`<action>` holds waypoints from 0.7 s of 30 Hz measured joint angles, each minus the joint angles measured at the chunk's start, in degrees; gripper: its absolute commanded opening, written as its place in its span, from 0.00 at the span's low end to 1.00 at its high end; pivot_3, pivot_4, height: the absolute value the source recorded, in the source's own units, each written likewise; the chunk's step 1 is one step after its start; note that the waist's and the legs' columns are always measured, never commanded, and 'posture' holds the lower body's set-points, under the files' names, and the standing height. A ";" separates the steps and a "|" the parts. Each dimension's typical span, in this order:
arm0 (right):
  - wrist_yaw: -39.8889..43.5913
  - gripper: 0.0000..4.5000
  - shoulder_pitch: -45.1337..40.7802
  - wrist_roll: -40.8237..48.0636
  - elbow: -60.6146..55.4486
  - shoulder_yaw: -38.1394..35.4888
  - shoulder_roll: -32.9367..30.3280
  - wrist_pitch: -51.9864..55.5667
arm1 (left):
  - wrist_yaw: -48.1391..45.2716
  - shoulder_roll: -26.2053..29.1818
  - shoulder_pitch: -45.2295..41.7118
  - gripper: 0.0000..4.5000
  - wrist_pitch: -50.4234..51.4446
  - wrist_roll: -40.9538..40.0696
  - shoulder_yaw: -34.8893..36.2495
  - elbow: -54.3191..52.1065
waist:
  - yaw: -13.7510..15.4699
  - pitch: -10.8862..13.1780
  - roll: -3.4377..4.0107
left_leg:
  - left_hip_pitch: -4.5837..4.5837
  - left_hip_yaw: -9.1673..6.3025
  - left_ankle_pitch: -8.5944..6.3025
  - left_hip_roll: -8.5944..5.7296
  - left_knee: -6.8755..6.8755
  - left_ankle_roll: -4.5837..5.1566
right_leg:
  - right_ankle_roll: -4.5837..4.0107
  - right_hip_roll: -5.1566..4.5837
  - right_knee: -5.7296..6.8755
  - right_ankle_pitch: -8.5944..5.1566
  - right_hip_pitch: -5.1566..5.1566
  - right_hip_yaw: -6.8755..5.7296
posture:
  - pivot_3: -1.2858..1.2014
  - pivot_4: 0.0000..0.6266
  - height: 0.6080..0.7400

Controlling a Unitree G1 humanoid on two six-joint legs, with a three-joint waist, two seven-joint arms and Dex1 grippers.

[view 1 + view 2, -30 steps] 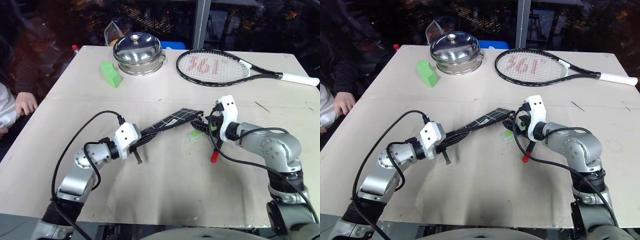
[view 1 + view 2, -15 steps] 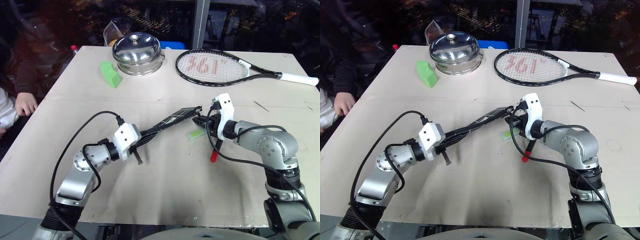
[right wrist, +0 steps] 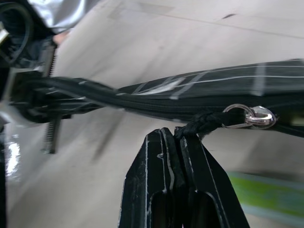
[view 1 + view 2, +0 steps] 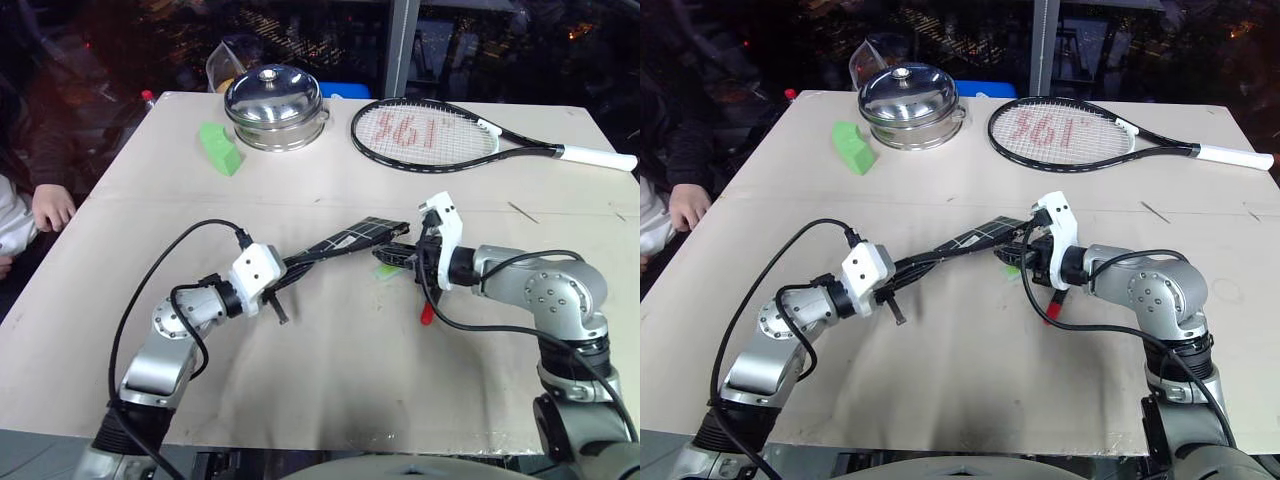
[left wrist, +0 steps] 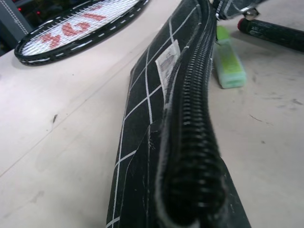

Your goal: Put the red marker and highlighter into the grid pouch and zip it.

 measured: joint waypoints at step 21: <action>-2.90 0.01 -4.35 3.40 0.69 -3.55 6.08 6.64 | 4.67 -7.17 -3.13 0.00 -1.35 6.60 -3.86 1.76 | 0.02 0.02 0.03 | -0.02 0.00 0.00 -0.01 -0.03 0.00 | 0.00 -0.03 -0.02 0.00 -0.01 -0.01 | 0.52 0.24 1.00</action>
